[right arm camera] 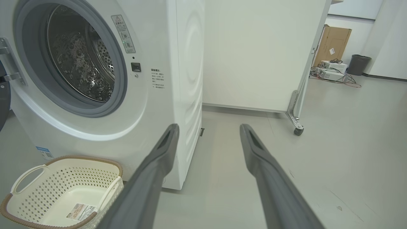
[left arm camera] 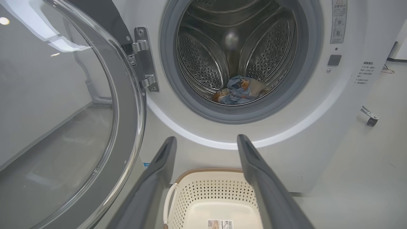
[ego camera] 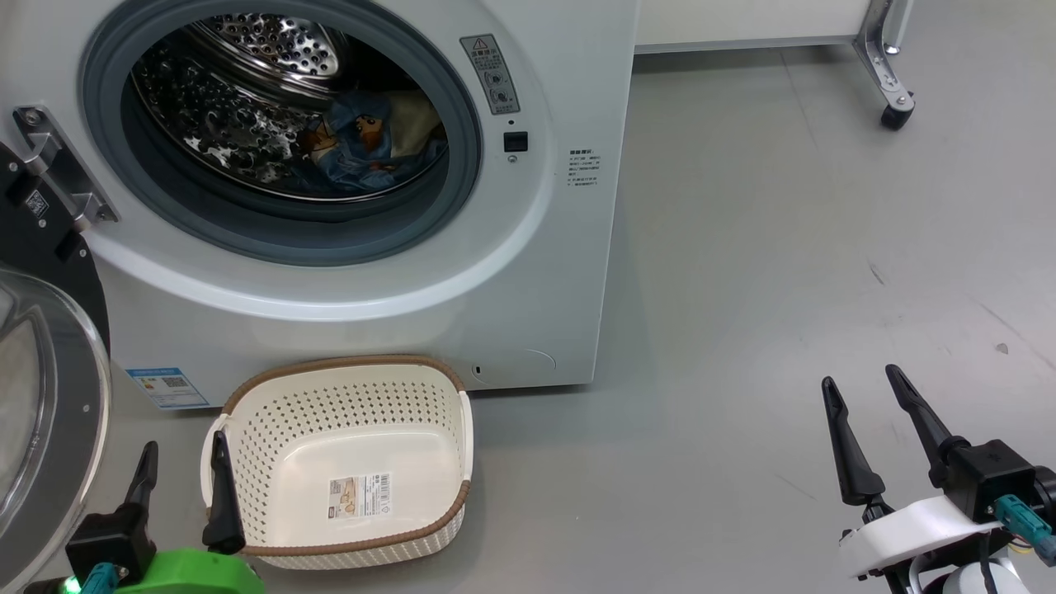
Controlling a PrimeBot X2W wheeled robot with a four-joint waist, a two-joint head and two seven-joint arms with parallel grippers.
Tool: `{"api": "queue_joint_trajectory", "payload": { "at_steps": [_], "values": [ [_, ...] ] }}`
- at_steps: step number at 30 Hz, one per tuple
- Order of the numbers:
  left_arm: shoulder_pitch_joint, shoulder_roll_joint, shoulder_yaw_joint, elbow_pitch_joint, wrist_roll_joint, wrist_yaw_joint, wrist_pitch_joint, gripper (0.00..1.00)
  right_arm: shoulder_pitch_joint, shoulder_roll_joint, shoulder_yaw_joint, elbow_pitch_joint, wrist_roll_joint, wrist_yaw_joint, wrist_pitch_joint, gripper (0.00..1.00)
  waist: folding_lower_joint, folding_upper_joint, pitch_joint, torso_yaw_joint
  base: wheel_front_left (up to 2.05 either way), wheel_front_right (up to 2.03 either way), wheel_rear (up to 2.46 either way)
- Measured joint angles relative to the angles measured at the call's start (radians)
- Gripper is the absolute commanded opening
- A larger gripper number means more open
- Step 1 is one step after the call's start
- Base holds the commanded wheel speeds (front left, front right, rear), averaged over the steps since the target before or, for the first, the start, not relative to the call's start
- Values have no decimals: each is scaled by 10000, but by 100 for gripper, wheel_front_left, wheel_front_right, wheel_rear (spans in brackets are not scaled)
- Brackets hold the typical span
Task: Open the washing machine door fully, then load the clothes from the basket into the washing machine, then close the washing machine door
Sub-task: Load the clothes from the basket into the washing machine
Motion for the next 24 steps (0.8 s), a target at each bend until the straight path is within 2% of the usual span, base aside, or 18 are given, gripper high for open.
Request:
{"api": "queue_joint_trajectory", "payload": {
  "at_steps": [24],
  "values": [
    [520, 4, -320, -621, -33, 326, 0, 100, -1, 23, 19, -19, 2, 0, 0, 100, 0, 0, -25, -85, 0, 0, 0]
  ]
}}
